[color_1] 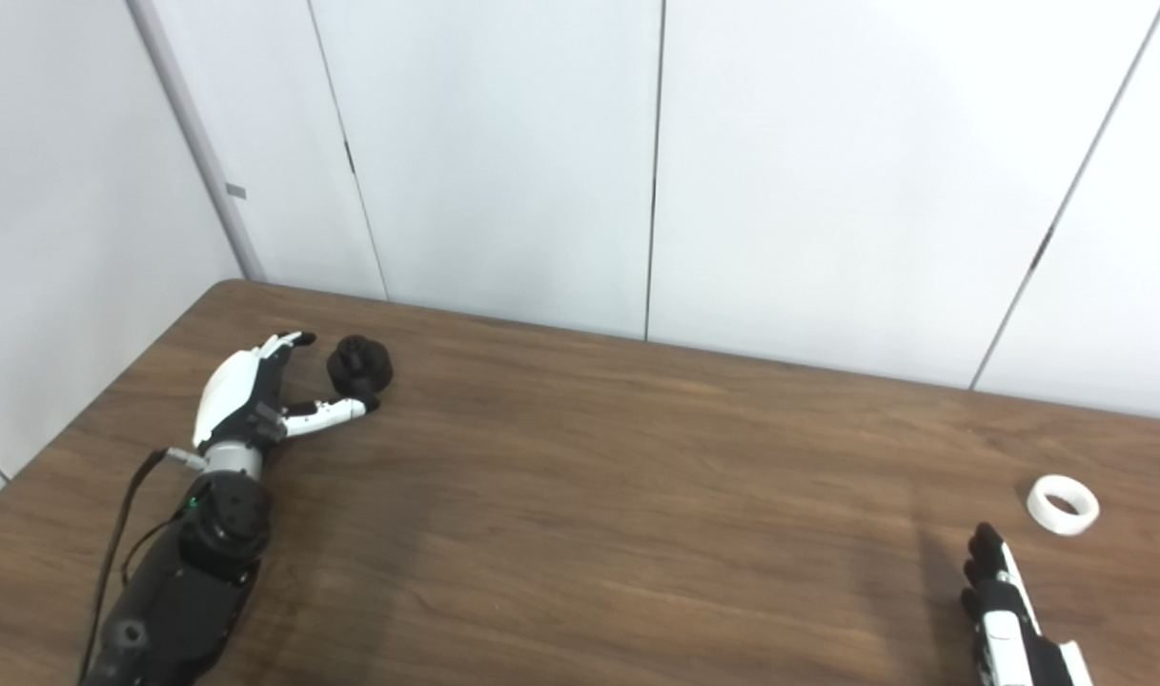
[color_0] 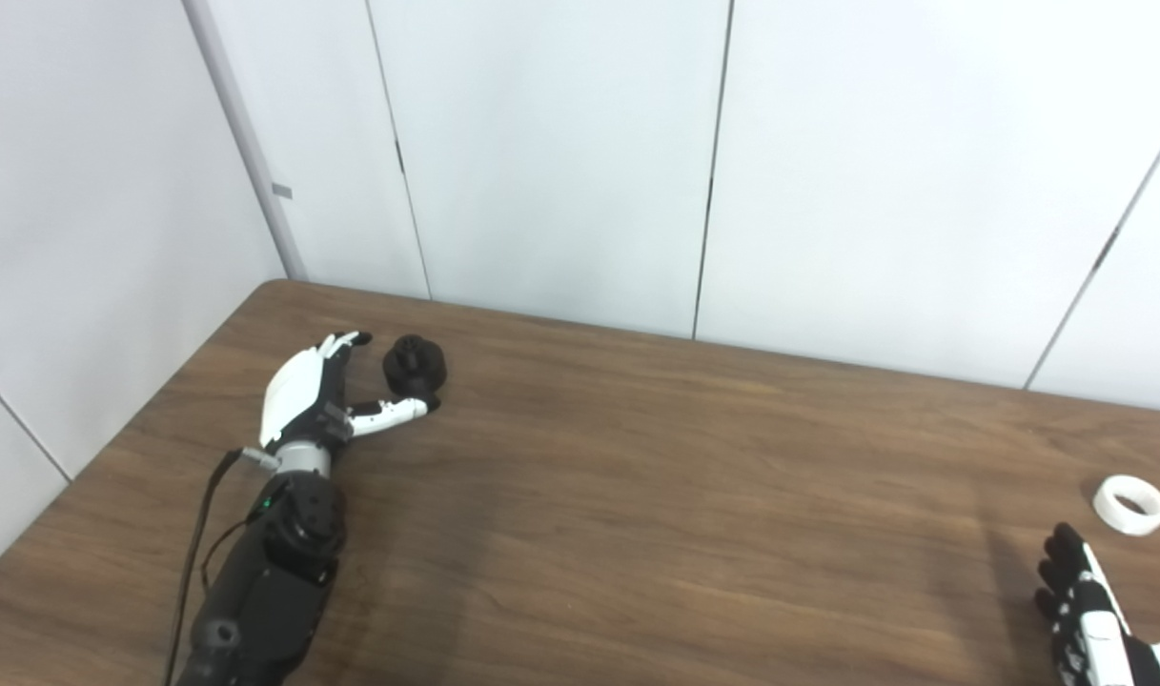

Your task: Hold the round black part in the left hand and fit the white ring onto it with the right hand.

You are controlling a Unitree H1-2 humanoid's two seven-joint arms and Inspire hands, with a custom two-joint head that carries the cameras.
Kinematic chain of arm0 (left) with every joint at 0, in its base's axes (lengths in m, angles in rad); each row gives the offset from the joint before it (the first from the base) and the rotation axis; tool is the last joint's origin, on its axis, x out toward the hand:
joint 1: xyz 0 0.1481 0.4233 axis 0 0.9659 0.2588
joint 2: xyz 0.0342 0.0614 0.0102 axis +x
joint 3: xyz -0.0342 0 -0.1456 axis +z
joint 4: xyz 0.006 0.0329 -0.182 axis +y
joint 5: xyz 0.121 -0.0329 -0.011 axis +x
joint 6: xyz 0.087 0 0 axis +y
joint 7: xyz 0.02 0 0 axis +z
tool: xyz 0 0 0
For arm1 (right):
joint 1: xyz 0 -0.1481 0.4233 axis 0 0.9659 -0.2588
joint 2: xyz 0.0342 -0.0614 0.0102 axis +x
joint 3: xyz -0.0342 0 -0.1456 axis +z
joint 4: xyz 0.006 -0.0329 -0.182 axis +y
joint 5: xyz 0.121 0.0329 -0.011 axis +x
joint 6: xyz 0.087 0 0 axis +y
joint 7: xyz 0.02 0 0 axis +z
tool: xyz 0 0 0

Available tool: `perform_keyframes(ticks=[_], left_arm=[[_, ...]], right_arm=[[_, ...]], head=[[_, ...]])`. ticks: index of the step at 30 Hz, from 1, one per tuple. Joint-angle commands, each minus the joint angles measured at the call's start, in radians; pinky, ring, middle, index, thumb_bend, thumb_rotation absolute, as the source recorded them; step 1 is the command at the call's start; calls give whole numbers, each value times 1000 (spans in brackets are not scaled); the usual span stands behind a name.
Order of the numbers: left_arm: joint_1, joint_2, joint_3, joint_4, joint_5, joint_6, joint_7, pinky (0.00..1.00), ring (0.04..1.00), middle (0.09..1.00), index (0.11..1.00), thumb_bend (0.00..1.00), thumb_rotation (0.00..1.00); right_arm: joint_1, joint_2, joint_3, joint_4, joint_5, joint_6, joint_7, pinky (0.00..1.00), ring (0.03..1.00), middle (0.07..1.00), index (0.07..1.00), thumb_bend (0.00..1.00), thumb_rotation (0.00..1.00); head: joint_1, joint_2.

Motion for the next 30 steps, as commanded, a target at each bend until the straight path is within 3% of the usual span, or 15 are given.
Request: perform_keyframes(ticks=[1, 17, 30], left_arm=[[-73, 51, -11, 14, 16, 9, 0, 1000, 1000, 974, 897, 1000, 457], [-188, 88, -91, 212, 12, 24, 9, 1000, 1000, 978, 894, 1000, 411], [-218, 96, -122, 247, -4, 35, 7, 1000, 1000, 981, 873, 1000, 381]], right_arm=[[-14, -5, -10, -39, 2, -15, -9, 1000, 1000, 998, 1000, 385, 1000], [-6, -10, -16, -73, -5, 14, -7, 1000, 1000, 995, 1000, 422, 1000], [-3, -10, -15, -79, -15, 19, -9, 1000, 996, 998, 1000, 411, 1000]], head=[[1, 1], [-14, 9], [-21, 15]])
